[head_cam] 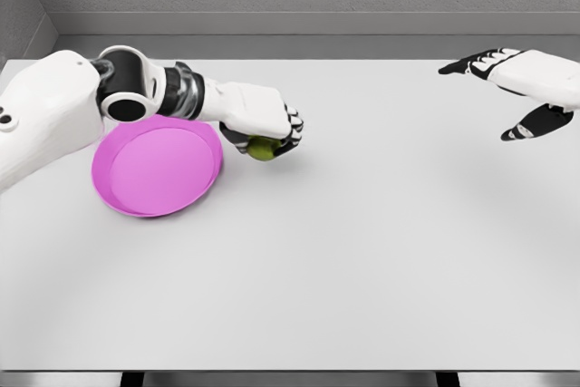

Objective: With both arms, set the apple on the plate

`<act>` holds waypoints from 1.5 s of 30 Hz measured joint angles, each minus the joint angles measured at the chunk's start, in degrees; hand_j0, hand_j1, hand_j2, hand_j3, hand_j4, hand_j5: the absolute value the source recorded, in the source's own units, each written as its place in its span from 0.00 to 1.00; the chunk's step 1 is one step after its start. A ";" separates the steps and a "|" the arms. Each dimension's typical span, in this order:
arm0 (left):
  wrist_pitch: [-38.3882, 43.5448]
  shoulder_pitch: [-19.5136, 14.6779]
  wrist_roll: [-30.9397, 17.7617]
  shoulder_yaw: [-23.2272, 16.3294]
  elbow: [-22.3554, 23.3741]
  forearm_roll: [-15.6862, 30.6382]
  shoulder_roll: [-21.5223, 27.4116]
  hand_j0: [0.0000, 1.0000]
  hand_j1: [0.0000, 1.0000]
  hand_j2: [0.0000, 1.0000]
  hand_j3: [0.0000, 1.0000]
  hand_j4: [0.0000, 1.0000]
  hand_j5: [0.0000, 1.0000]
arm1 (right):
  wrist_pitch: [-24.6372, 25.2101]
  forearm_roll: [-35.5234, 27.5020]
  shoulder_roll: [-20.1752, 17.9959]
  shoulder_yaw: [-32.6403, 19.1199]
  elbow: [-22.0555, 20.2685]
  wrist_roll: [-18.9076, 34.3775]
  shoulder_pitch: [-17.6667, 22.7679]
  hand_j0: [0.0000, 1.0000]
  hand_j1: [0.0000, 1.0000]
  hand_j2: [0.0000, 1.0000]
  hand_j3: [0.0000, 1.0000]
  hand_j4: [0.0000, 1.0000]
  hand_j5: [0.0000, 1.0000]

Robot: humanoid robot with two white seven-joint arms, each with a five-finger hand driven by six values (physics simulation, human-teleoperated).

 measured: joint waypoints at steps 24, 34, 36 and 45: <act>0.03 4.13 -0.56 0.78 1.11 1.35 13.45 1.00 1.00 1.00 1.00 1.00 1.00 | 0.00 0.00 0.00 0.00 0.00 0.00 0.09 1.00 1.00 1.00 1.00 1.00 1.00; 0.02 6.41 -0.38 6.48 1.72 5.88 19.41 1.00 1.00 1.00 1.00 1.00 1.00 | 0.00 0.00 0.00 0.00 0.00 0.00 0.09 1.00 1.00 1.00 1.00 1.00 1.00; 0.01 7.73 -0.37 7.75 2.05 7.41 21.25 1.00 1.00 1.00 1.00 1.00 1.00 | 0.00 0.00 0.00 0.00 0.00 0.00 0.26 1.00 1.00 1.00 1.00 1.00 1.00; 0.01 15.55 -0.15 16.83 2.41 9.24 26.65 1.00 1.00 1.00 1.00 1.00 1.00 | 0.00 0.08 0.39 0.88 -0.08 0.00 1.23 1.00 1.00 1.00 1.00 1.00 1.00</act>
